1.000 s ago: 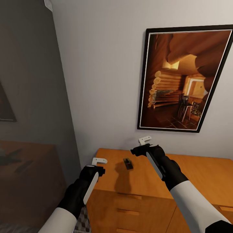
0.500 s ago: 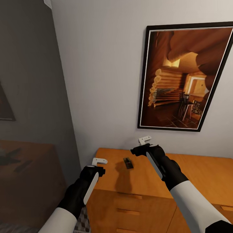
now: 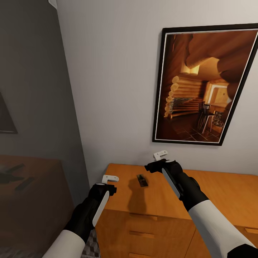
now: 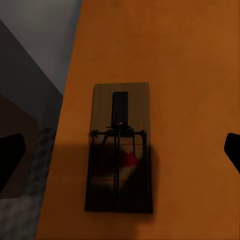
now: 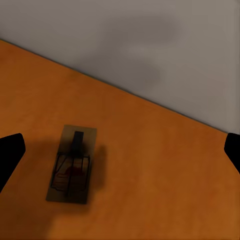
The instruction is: Take the four mousetraps from the cabinet in the bathroom and place them on the bathroom floor. Make sure all four end up on the same floor surface, and ensure that at least two of them are either under or directly next to the same bathroom sink.
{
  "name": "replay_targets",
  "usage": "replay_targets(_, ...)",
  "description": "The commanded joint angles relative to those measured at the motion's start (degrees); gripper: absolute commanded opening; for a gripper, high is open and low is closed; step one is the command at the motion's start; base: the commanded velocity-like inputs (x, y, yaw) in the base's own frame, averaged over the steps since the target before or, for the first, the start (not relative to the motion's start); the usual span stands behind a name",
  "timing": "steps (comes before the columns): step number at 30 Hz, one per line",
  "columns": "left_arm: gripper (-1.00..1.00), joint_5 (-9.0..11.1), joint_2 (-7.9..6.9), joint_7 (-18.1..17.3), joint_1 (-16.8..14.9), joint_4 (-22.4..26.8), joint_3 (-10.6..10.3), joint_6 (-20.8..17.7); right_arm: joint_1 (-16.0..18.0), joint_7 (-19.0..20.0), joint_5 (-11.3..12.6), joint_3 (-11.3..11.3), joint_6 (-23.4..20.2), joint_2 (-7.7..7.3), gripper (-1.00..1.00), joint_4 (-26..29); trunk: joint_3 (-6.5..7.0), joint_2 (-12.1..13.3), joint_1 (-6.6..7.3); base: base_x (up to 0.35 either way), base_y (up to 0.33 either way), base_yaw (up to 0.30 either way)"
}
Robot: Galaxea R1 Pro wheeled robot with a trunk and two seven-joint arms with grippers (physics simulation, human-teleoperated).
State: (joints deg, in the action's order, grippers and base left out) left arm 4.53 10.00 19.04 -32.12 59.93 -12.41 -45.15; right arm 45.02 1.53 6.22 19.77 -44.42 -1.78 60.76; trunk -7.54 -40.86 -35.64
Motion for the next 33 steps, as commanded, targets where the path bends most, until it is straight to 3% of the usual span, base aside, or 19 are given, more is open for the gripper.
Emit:
replay_targets(1, 1.0, 0.48, 0.0, 0.47, -0.05, 0.04, -0.07, -0.2, 0.07, -0.21, 0.47, 0.13, -0.23, -0.06, 1.0, 0.06, -0.29, -0.5, -0.24, 0.0, 0.0, 0.0)
replay_targets(10, 1.0, 0.48, 0.0, 0.47, -0.05, -0.51, -0.13, -0.2, 0.07, -0.21, 0.46, 0.1, -0.27, -0.06, 1.0, 0.06, -1.9, -4.11, -2.22, 0.0, 0.0, 0.0)
replay_targets(33, 1.0, 0.64, 0.0, 0.17, -0.05, -0.65, -0.21, -0.25, 0.07, -0.23, 0.46, 0.13, -0.24, -0.06, 1.0, 0.06, -1.9, -4.11, -2.22, 0.0, 0.0, 0.0)
